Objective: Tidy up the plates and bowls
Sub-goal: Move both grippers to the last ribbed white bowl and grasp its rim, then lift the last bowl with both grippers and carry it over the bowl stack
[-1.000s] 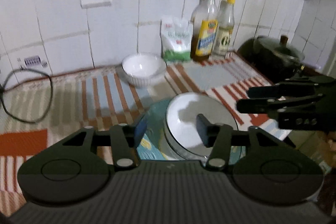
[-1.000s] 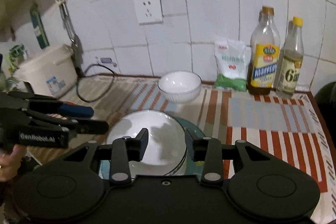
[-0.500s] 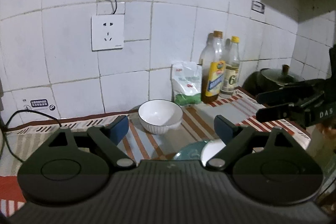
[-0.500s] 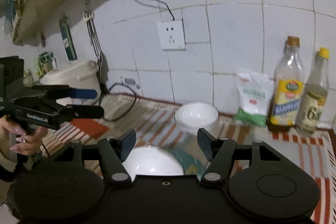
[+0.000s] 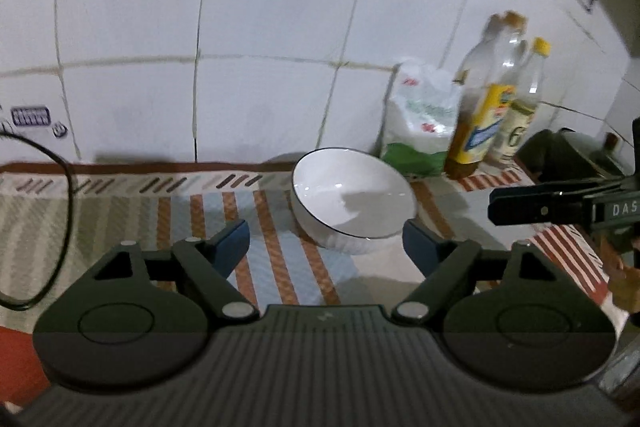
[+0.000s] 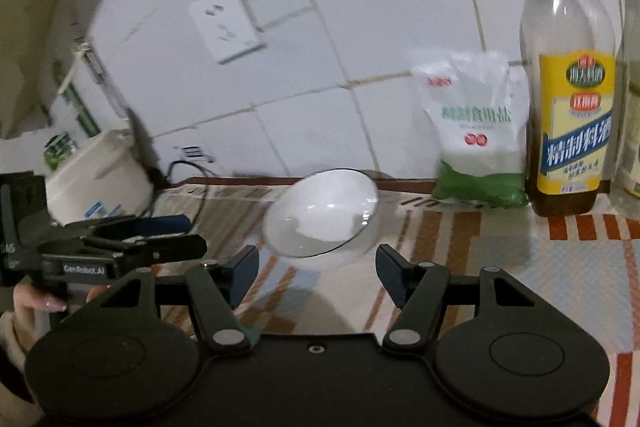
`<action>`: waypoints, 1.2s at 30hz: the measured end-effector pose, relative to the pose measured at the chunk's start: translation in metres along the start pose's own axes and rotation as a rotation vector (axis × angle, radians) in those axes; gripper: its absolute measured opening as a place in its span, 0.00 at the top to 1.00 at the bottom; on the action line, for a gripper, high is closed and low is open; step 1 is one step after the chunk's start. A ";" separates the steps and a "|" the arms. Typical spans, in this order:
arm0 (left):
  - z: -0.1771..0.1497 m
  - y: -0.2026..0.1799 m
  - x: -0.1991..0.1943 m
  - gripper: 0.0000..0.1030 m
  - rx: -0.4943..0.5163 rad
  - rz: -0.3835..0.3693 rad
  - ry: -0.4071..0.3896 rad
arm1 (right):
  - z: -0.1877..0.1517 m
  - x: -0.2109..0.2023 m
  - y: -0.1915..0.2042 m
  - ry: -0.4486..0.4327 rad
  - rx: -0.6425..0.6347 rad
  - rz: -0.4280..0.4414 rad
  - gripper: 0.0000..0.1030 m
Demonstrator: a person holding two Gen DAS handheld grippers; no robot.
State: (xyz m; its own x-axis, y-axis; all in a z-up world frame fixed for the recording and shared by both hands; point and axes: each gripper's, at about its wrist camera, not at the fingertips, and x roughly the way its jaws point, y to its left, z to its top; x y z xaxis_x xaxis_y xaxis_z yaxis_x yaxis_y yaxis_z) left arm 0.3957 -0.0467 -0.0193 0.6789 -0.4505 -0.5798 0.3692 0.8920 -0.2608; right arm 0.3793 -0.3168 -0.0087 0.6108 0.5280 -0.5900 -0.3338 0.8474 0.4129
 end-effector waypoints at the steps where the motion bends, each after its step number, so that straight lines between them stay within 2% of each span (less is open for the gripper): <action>1: 0.001 0.002 0.009 0.25 -0.018 -0.003 0.016 | 0.001 0.007 -0.006 0.011 0.017 0.007 0.32; 8: 0.001 0.019 0.057 0.47 -0.126 -0.010 0.085 | 0.002 0.054 -0.033 0.056 0.120 0.019 0.36; 10: 0.001 0.022 0.063 0.50 -0.138 -0.016 0.082 | 0.002 0.062 -0.038 0.064 0.127 0.031 0.37; 15: 0.002 0.025 0.074 0.51 -0.138 -0.031 0.082 | 0.007 0.075 -0.049 0.043 0.155 0.052 0.37; 18: 0.002 0.027 0.082 0.60 -0.149 -0.033 0.078 | 0.009 0.085 -0.052 0.057 0.162 0.049 0.37; 19: 0.003 0.028 0.084 0.66 -0.158 -0.036 0.080 | 0.010 0.089 -0.053 0.066 0.166 0.047 0.37; 20: 0.003 0.029 0.085 0.73 -0.166 -0.044 0.085 | 0.010 0.092 -0.054 0.078 0.173 0.047 0.43; 22: 0.004 0.030 0.086 0.74 -0.180 -0.047 0.096 | 0.009 0.097 -0.054 0.090 0.187 0.070 0.52; 23: 0.005 0.030 0.086 0.74 -0.184 -0.047 0.100 | 0.009 0.099 -0.055 0.094 0.197 0.087 0.62; 25: 0.005 0.026 0.087 0.76 -0.169 -0.033 0.101 | 0.009 0.101 -0.053 0.095 0.204 0.083 0.63; 30: 0.008 0.011 0.076 0.81 -0.095 0.008 0.105 | 0.008 0.094 -0.037 0.096 0.160 -0.035 0.82; 34: 0.010 0.006 0.063 0.81 -0.124 -0.013 0.161 | 0.009 0.075 -0.030 0.069 0.171 -0.064 0.85; 36: 0.010 0.001 0.053 0.85 -0.122 -0.012 0.157 | 0.011 0.063 -0.020 0.065 0.161 -0.090 0.86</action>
State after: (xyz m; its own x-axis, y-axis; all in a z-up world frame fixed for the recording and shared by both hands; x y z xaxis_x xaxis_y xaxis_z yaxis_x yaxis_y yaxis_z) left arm 0.4383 -0.0701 -0.0422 0.5642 -0.4579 -0.6870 0.2904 0.8890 -0.3541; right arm 0.4330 -0.3010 -0.0466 0.5836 0.4576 -0.6708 -0.1578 0.8743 0.4591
